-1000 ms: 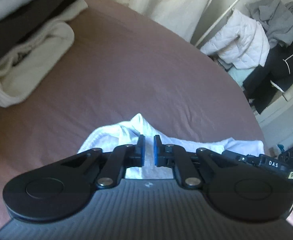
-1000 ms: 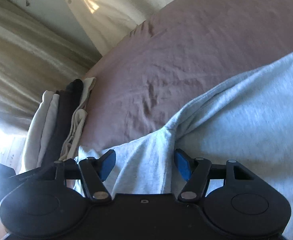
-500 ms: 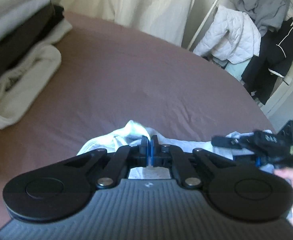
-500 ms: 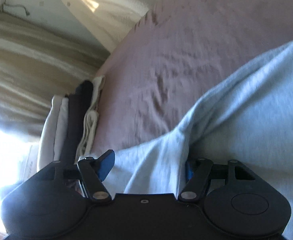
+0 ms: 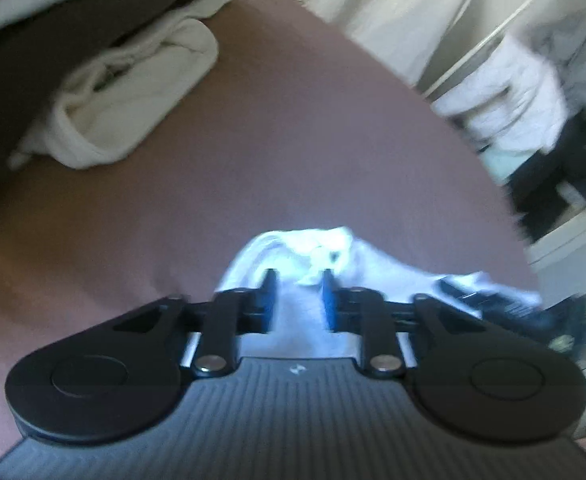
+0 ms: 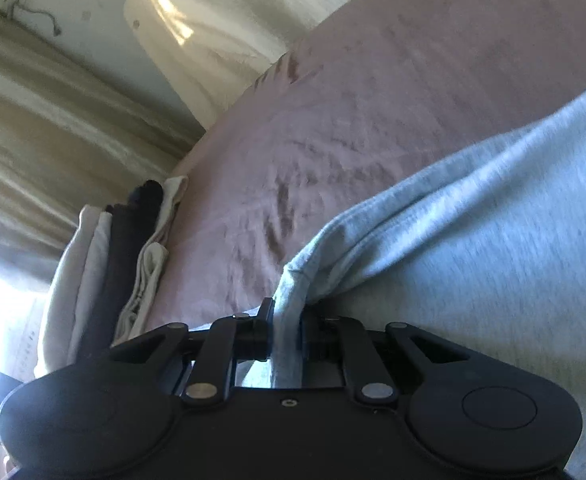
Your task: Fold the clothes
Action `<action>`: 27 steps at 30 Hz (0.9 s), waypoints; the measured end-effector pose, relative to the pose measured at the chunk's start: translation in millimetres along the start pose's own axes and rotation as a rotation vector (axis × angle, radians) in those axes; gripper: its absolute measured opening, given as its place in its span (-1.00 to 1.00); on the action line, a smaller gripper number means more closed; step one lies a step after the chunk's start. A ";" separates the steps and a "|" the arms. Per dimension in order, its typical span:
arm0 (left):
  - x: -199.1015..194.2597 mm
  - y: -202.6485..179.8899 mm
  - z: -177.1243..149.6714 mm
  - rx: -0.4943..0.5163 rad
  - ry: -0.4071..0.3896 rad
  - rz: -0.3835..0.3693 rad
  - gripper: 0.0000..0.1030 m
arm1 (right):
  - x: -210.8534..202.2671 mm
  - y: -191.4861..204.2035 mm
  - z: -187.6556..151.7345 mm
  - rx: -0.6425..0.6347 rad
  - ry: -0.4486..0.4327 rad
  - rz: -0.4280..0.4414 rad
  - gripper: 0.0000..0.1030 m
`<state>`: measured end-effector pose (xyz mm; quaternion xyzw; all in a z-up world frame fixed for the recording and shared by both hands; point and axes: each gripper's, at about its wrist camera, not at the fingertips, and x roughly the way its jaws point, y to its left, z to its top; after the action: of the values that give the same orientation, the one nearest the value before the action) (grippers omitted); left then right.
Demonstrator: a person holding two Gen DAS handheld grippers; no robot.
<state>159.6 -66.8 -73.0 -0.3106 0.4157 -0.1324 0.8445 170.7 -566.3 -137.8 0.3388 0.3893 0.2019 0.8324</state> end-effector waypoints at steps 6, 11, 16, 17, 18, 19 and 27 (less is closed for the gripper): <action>50.1 -27.6 13.2 0.203 0.038 0.098 -0.77 | -2.9 16.1 2.5 -0.060 -0.018 -0.006 -0.69; 71.8 -35.6 15.5 0.263 0.025 0.195 -0.79 | -3.2 38.6 -0.7 -0.279 -0.038 -0.097 -0.74; 76.2 -34.1 15.8 0.274 0.011 0.182 -0.77 | -3.7 45.9 -3.0 -0.312 -0.073 -0.213 -0.66; 76.4 -31.9 17.2 0.264 0.012 0.174 -0.77 | -5.6 53.2 -4.7 -0.324 -0.094 -0.261 -0.42; 75.4 -28.8 17.9 0.249 0.012 0.166 -0.77 | -10.9 63.0 -8.3 -0.352 -0.127 -0.340 -0.15; 73.9 -26.0 18.1 0.235 0.012 0.160 -0.77 | -16.7 72.8 -12.4 -0.385 -0.158 -0.406 -0.05; 71.3 -18.3 15.8 0.216 0.016 0.136 -0.75 | -29.5 109.7 -71.6 -0.796 -0.003 -0.381 -0.01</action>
<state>216.7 -108.7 -98.3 -0.1877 0.4260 -0.1214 0.8767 88.4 -479.3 -77.0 -0.0859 0.3356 0.1784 0.9210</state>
